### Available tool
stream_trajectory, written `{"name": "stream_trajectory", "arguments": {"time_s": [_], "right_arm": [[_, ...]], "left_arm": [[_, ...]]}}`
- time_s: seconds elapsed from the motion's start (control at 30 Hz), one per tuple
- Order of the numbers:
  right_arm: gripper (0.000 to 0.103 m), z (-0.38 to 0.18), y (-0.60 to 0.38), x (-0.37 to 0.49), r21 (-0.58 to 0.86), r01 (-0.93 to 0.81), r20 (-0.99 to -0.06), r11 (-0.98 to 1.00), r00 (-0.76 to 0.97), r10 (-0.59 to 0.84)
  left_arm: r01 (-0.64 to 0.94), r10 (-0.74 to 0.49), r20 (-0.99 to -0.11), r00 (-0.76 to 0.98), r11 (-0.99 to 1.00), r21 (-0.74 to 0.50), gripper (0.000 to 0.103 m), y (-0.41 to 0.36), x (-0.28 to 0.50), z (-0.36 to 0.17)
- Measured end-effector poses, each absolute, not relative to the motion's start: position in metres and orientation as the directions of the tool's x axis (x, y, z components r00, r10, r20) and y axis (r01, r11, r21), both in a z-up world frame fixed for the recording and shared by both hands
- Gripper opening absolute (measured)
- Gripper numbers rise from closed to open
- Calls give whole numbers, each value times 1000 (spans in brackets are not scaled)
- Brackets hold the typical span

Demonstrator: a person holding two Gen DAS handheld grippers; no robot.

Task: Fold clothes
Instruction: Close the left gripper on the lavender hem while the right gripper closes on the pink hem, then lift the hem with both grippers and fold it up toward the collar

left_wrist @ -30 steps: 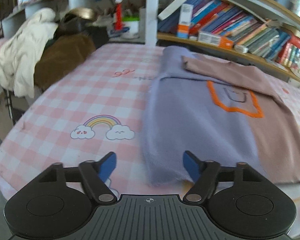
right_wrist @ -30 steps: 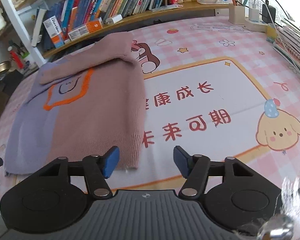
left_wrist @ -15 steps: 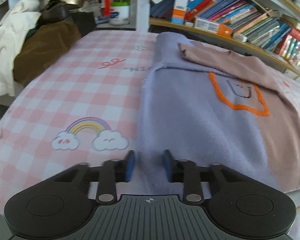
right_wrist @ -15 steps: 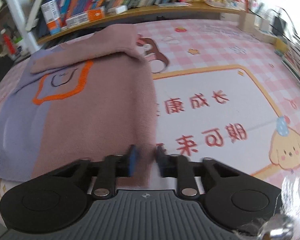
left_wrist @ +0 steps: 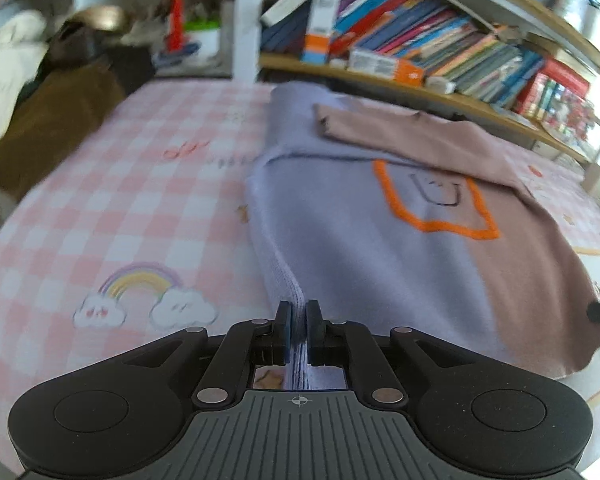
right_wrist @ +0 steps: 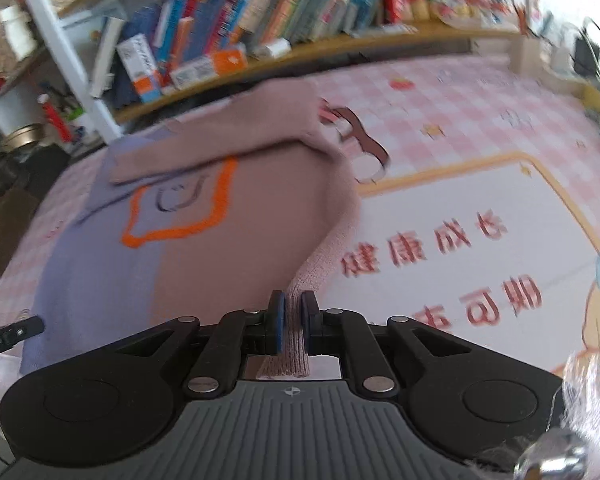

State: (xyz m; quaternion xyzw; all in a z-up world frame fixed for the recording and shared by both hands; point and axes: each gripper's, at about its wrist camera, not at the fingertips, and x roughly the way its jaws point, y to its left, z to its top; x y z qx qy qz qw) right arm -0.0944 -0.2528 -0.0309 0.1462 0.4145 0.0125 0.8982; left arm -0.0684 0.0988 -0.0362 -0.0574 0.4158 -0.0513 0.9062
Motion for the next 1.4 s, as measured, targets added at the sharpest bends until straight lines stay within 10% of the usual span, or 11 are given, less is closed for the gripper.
{"name": "stream_trajectory", "arguments": {"time_s": [0.33, 0.6, 1.4], "right_arm": [[19, -49, -258, -94, 317, 139, -784, 938, 596, 176], [8, -51, -260, -96, 327, 142, -775, 934, 606, 179], [8, -35, -310, -196, 465, 158, -759, 871, 577, 301]], "left_arm": [[26, -206, -769, 605, 970, -240, 30, 111, -66, -45], [3, -215, -766, 606, 963, -268, 5, 116, -66, -46], [-106, -285, -767, 574, 904, -415, 5, 118, -168, -38]]}}
